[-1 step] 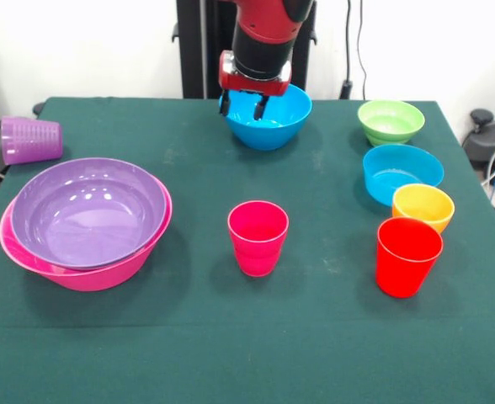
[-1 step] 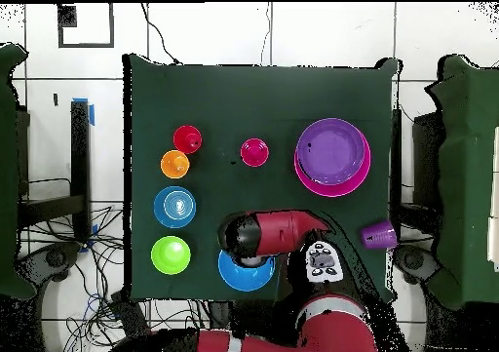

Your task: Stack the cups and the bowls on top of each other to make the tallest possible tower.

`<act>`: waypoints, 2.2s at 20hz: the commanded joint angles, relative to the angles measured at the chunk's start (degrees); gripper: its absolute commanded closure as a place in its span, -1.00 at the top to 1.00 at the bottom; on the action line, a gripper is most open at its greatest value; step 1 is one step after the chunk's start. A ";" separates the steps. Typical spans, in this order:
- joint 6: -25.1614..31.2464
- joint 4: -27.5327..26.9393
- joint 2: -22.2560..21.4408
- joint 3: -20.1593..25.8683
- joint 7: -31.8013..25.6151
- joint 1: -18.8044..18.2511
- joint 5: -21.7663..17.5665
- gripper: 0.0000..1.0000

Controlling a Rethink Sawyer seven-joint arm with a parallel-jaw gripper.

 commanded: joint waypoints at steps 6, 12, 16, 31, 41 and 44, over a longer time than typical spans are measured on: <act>2.53 -3.06 3.87 6.38 -4.85 -1.23 -4.64 1.00; 0.95 -3.61 5.64 6.14 -3.59 -0.94 -5.00 1.00; 0.38 -3.86 6.29 6.08 -3.21 -0.77 -5.03 1.00; -2.26 -4.14 8.59 5.20 -0.84 -0.67 -5.40 1.00; -3.74 -5.85 10.44 4.26 0.99 -0.28 -6.07 1.00; -3.56 -5.96 10.33 4.70 0.28 -0.69 -6.12 -1.00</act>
